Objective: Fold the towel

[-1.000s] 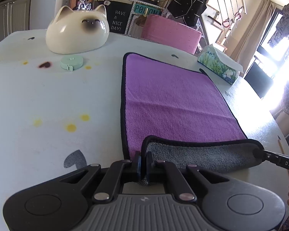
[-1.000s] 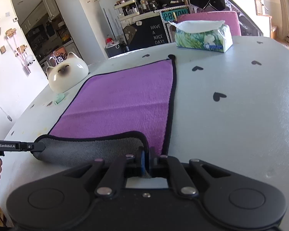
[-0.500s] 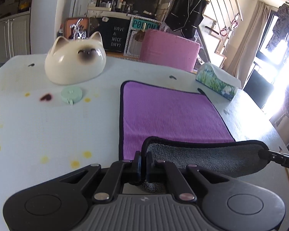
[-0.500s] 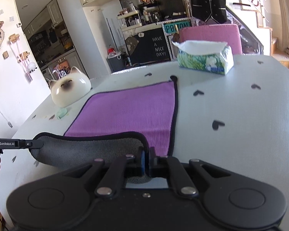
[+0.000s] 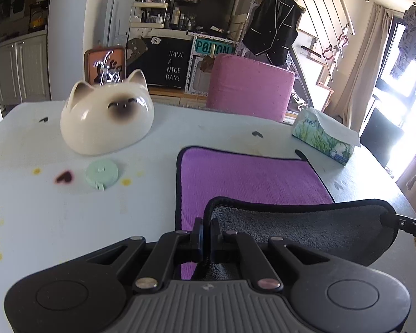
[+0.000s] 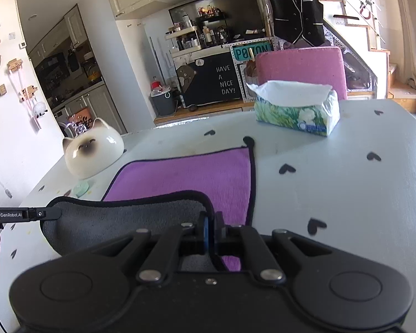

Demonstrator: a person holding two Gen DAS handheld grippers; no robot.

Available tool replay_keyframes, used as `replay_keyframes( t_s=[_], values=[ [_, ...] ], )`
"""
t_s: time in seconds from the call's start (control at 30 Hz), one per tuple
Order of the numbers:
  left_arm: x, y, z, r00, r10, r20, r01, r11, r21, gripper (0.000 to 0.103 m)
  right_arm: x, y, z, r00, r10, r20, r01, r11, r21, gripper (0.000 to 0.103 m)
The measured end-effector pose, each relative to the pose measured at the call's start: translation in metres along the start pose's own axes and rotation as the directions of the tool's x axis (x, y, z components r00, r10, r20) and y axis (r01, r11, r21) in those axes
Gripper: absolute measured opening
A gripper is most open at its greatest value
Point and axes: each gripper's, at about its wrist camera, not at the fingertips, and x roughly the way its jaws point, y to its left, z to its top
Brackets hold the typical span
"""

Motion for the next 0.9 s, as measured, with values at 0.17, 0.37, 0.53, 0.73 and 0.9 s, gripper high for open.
replay_keyframes(
  t_s=[0.17, 0.37, 0.53, 0.73, 0.9],
  values=[
    [0.007, -0.001, 0.014, 1.000, 0.007, 0.008, -0.007, 1.000, 0.013, 0.005, 0.012, 0.002, 0.016, 1.000, -0.010, 0.013, 0.010, 1.000, -0.014, 0.004],
    [0.019, 0.001, 0.028, 1.000, 0.006, 0.014, -0.006, 1.000, 0.021, 0.005, 0.024, 0.002, 0.033, 1.000, -0.022, 0.019, 0.023, 1.000, -0.022, 0.004],
    [0.033, 0.002, 0.042, 1.000, 0.007, 0.013, -0.007, 1.000, 0.029, 0.005, 0.038, 0.000, 0.044, 0.999, -0.031, 0.017, 0.032, 0.999, -0.027, 0.004],
    [0.058, 0.005, 0.061, 1.000, 0.011, 0.004, -0.011, 0.999, 0.042, 0.005, 0.060, -0.003, 0.058, 0.999, -0.046, 0.011, 0.046, 0.999, -0.024, 0.004],
    [0.082, 0.008, 0.075, 1.000, 0.017, -0.009, -0.017, 0.999, 0.045, 0.005, 0.083, -0.006, 0.070, 0.998, -0.059, -0.002, 0.059, 0.998, -0.022, 0.004]
  ],
)
